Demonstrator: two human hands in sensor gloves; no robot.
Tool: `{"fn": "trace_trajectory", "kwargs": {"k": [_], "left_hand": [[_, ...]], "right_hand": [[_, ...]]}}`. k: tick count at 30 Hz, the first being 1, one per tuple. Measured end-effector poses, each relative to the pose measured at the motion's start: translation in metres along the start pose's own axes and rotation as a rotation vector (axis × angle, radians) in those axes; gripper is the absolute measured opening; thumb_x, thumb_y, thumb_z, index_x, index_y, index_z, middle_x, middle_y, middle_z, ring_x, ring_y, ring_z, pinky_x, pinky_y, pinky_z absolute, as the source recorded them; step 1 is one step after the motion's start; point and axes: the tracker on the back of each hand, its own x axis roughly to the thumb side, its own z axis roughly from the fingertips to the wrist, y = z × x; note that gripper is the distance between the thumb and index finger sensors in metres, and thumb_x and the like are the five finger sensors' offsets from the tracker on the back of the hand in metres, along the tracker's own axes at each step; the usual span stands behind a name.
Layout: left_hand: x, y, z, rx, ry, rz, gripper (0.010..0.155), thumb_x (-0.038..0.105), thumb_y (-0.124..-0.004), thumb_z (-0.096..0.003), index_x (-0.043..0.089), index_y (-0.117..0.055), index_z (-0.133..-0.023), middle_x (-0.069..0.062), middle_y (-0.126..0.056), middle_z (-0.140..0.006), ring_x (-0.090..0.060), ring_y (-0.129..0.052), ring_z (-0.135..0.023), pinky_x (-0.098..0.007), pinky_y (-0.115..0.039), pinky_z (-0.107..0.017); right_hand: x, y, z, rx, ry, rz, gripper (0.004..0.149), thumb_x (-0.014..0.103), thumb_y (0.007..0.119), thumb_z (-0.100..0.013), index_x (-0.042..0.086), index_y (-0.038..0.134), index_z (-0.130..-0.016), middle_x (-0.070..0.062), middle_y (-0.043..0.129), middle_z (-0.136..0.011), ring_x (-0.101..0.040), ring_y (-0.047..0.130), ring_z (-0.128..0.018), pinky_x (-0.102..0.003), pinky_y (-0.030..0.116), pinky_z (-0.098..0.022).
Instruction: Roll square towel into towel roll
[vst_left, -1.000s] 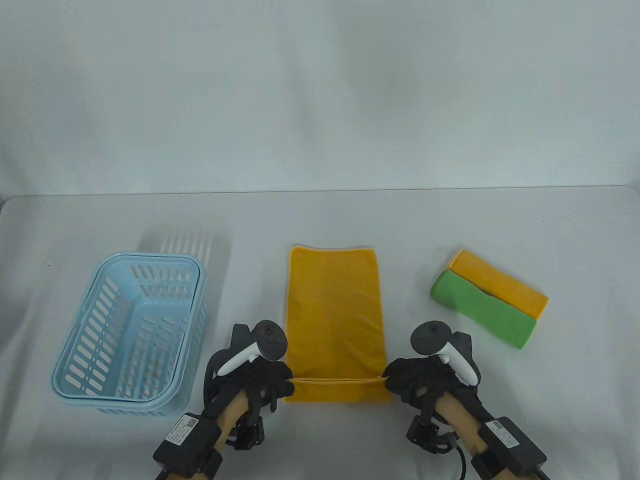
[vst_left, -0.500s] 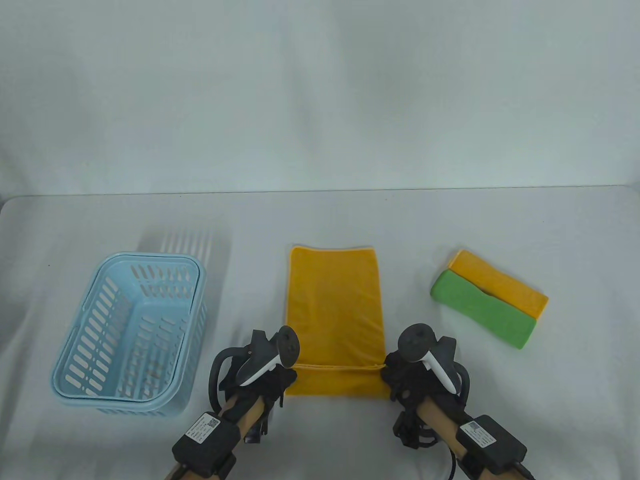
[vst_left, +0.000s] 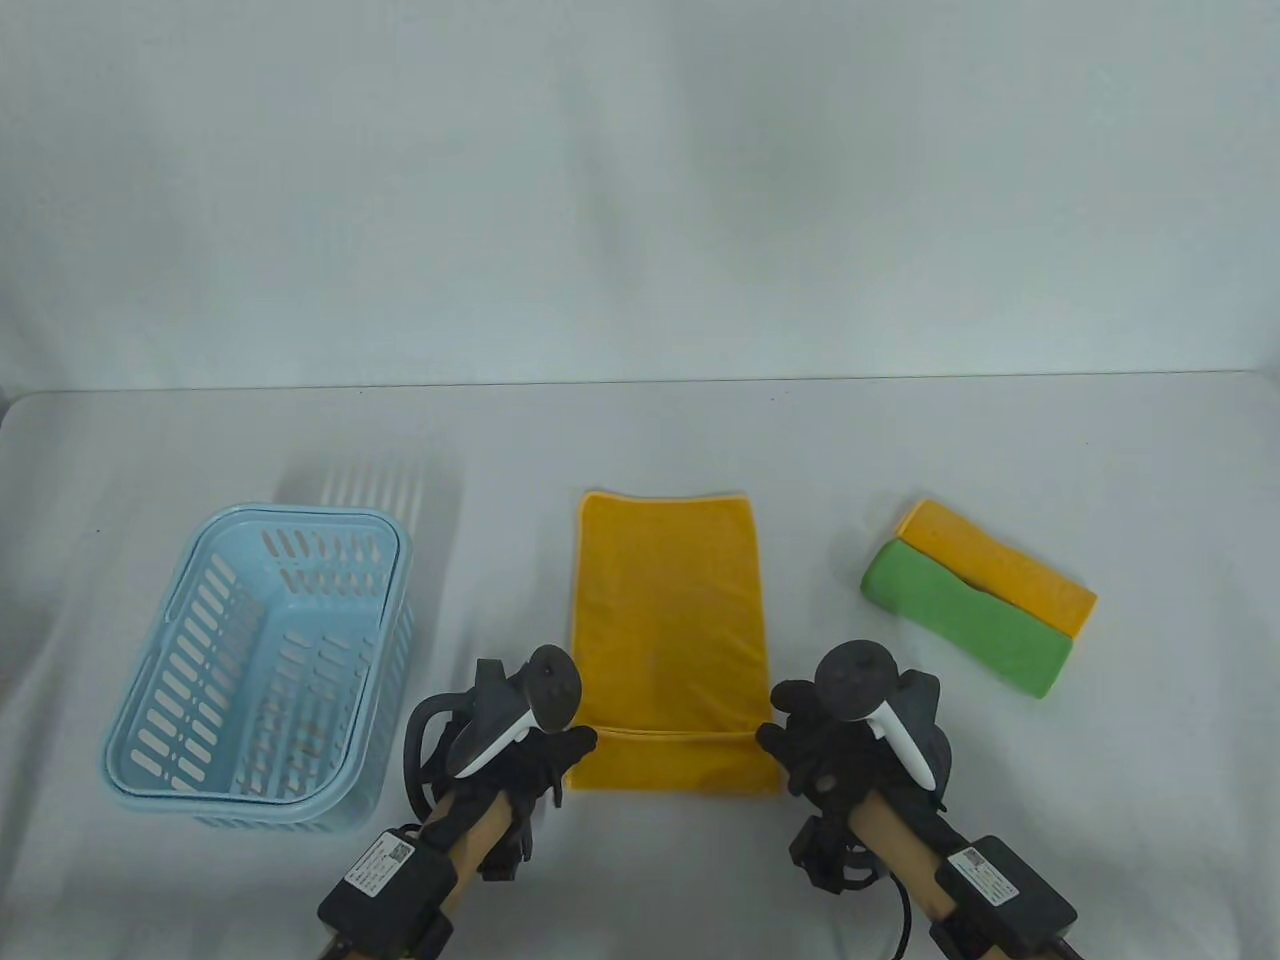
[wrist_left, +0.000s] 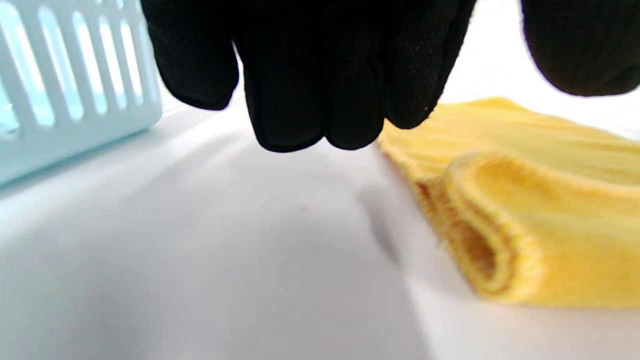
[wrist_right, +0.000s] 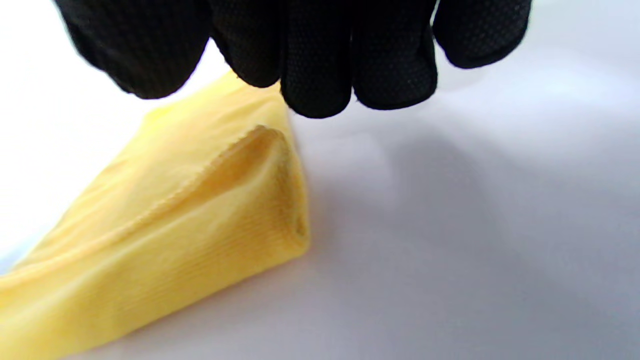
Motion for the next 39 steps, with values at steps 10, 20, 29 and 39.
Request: {"fn": "trace_trajectory", "kwargs": {"k": [10, 20, 29, 39], "left_hand": [[0.031, 0.003, 0.019, 0.034, -0.223, -0.072, 0.075, 0.064, -0.078, -0.0299, 0.034, -0.070, -0.099, 0.006, -0.078, -0.102, -0.025, -0.085, -0.093, -0.052, -0.069, -0.071], [0.046, -0.030, 0.010, -0.100, -0.312, -0.249, 0.073, 0.055, -0.078, -0.0329, 0.034, -0.062, -0.101, 0.006, -0.065, -0.107, -0.024, -0.074, -0.100, -0.050, -0.066, -0.074], [0.041, -0.041, 0.007, -0.133, -0.296, -0.249, 0.076, 0.054, -0.078, -0.0338, 0.035, -0.049, -0.102, 0.007, -0.053, -0.109, -0.022, -0.066, -0.102, -0.044, -0.064, -0.077], [0.035, -0.047, 0.001, -0.155, -0.246, -0.200, 0.081, 0.055, -0.077, -0.0339, 0.036, -0.039, -0.102, 0.008, -0.043, -0.109, -0.018, -0.058, -0.102, -0.043, -0.059, -0.079]], "right_hand": [[0.026, 0.008, 0.021, -0.007, -0.199, 0.112, 0.067, 0.052, 0.082, -0.029, 0.034, 0.064, -0.091, 0.003, 0.079, -0.090, -0.028, 0.081, -0.082, -0.053, 0.067, -0.062], [0.032, 0.040, 0.019, 0.047, -0.250, 0.374, 0.067, 0.046, 0.083, -0.031, 0.031, 0.063, -0.093, 0.003, 0.067, -0.100, -0.030, 0.068, -0.094, -0.056, 0.059, -0.069], [0.030, 0.056, 0.018, -0.014, -0.260, 0.538, 0.069, 0.048, 0.083, -0.030, 0.034, 0.057, -0.093, 0.008, 0.058, -0.100, -0.027, 0.065, -0.094, -0.054, 0.058, -0.070], [0.031, 0.053, 0.019, -0.110, -0.290, 0.516, 0.049, 0.037, 0.077, -0.037, 0.034, 0.070, -0.086, 0.008, 0.071, -0.094, -0.026, 0.076, -0.089, -0.052, 0.065, -0.066]]}}
